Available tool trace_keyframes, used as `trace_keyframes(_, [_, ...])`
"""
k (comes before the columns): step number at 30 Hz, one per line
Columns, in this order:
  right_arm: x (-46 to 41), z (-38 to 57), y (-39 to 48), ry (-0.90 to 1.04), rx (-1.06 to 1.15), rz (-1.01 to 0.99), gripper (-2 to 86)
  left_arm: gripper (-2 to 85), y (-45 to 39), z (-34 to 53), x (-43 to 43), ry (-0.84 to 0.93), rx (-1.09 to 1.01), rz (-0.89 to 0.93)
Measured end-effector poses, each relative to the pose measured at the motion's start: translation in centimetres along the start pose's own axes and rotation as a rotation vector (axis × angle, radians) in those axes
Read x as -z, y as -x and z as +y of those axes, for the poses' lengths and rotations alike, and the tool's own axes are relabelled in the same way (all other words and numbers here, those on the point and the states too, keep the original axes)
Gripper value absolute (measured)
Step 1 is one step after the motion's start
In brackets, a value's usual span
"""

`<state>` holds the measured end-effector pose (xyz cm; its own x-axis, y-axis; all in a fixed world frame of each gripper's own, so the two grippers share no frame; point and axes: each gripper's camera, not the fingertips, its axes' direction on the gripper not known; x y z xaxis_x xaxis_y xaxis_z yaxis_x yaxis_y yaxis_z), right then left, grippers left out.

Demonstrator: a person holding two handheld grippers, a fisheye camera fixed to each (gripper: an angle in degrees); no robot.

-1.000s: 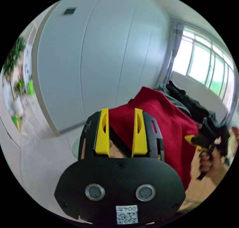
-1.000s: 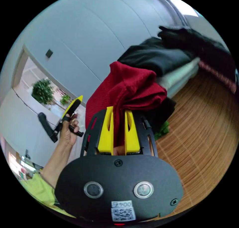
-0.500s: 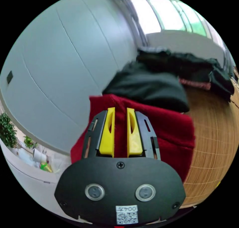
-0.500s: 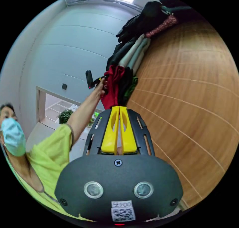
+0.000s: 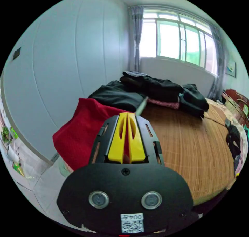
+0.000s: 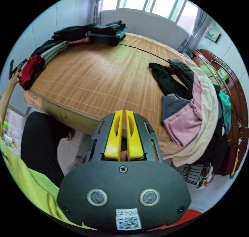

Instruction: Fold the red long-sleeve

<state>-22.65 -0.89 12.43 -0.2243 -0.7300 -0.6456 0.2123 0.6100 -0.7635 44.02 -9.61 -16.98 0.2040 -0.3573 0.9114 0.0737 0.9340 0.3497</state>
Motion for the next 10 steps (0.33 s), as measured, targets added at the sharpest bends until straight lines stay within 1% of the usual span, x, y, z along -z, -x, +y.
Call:
trace_keyframes(1, [-0.5, 2.1, -0.1, 0.011, -0.008, 0.036, 3.8, 1.1, -2.4, 3.3, 1.3, 0.032, -0.069, 0.053])
trace_keyframes(3, [-1.4, 4.9, -0.3, 0.006, -0.038, 0.054, 4.7, 1.0, -5.0, 8.5, 3.6, 0.069, -0.115, 0.125])
trace_keyframes(4, [-2.1, 6.6, -0.3, 0.002, -0.058, 0.061, 5.3, 0.9, -5.9, 11.8, 5.3, 0.085, -0.114, 0.181])
trace_keyframes(5, [-2.9, 8.0, -0.1, -0.007, -0.078, 0.074, 5.6, 0.9, -6.2, 13.4, 6.1, 0.092, -0.101, 0.21])
trace_keyframes(7, [-4.5, 9.9, 0.0, -0.016, -0.118, 0.087, 6.0, 0.9, -5.9, 19.3, 9.2, 0.139, 0.008, 0.302])
trace_keyframes(8, [-5.7, 11.0, 0.1, -0.027, -0.145, 0.094, 6.1, 0.9, -5.6, 20.7, 10.0, 0.149, 0.042, 0.325])
trace_keyframes(10, [-7.2, 12.4, 0.3, -0.039, -0.185, 0.104, 5.9, 0.8, -3.6, 25.7, 12.6, 0.178, 0.2, 0.409])
